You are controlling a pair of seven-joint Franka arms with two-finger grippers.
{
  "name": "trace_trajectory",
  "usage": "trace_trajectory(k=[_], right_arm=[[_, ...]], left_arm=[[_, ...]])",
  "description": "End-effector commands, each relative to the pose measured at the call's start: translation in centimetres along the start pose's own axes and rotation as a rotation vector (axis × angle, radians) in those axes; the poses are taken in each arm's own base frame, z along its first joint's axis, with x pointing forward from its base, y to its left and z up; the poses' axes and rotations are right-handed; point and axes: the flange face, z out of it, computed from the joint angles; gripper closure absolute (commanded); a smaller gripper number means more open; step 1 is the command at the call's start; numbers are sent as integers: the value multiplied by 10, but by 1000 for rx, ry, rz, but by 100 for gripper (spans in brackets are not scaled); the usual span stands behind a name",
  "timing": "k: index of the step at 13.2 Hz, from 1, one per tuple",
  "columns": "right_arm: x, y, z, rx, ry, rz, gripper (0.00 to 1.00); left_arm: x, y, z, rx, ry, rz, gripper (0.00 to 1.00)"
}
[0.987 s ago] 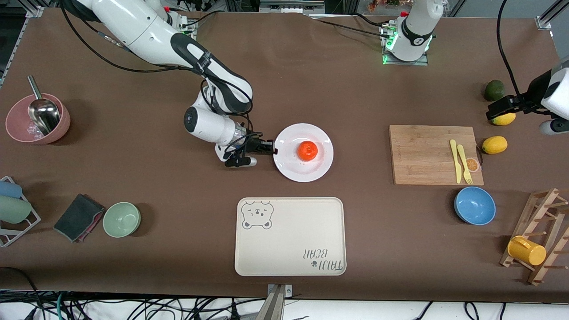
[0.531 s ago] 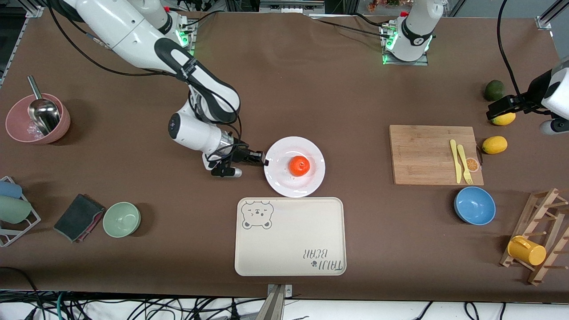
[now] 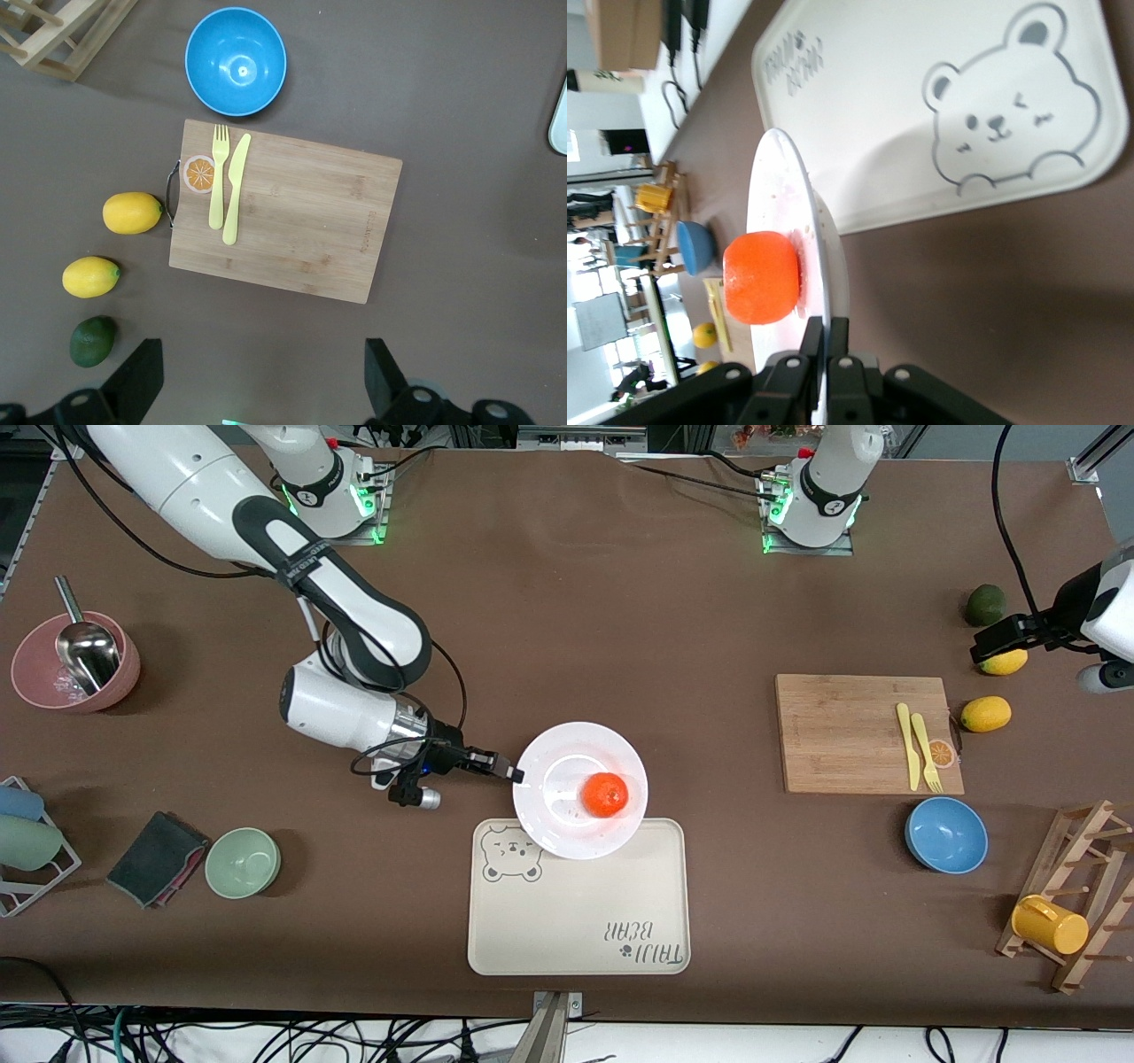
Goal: Place orange and plate with both arms
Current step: 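Slide the plate with the right gripper onto the bear placemat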
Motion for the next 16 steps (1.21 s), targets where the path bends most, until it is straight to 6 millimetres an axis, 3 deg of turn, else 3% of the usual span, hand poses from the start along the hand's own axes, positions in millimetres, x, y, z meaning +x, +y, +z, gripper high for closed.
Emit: trace_trajectory(k=[1,4,9,11,16], right_arm=[[34,-10,-3,89,19,39,100],[66,-5,4,135,52,59,100],[113,26,25,123,134,61,100],[116,35,36,107,141,55,100],[94,52,83,30,112,35,100]], left_arm=[[2,0,-6,-14,-8,12,0],[13,4,-10,-11,7,13,0],[18,3,-10,-8,6,10,0],[18,4,-10,-8,6,11,0],[19,2,-10,0,7,9,0]])
